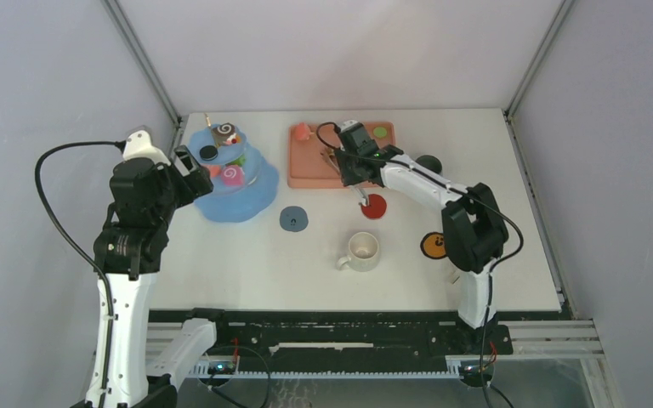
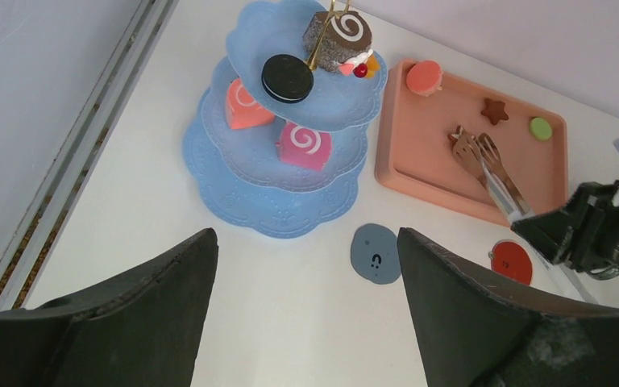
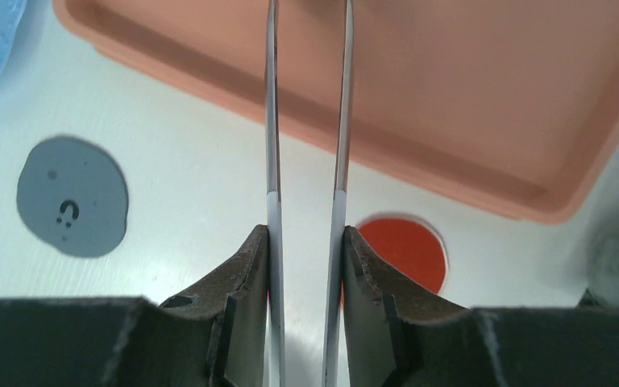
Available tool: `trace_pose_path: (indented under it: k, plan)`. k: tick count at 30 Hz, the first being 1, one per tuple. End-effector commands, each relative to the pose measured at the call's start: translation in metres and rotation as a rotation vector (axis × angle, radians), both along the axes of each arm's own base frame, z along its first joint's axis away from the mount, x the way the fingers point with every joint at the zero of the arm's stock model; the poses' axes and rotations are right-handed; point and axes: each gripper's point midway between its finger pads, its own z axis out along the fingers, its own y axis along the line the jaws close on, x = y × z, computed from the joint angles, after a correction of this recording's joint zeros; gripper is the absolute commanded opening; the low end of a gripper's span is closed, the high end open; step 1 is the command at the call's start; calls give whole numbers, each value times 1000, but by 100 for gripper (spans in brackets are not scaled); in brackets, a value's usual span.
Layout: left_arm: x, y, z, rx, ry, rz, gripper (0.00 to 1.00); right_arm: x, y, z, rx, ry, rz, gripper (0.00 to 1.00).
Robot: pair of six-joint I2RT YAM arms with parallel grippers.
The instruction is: Serve the afternoon tea
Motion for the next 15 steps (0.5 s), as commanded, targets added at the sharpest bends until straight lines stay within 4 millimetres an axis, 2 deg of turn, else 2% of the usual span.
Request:
trace_pose_path:
  k: [1, 8, 15]
  plan:
    - [-2, -1, 31, -10, -104, -10, 86, -6, 6, 60, 105, -124, 13, 17]
    - [-7, -3, 33, -14, -112, -20, 86, -19, 1, 81, 124, -153, 6, 16]
    - [-10, -2, 33, -11, -116, -15, 86, -44, 21, 94, 137, -160, 73, 15]
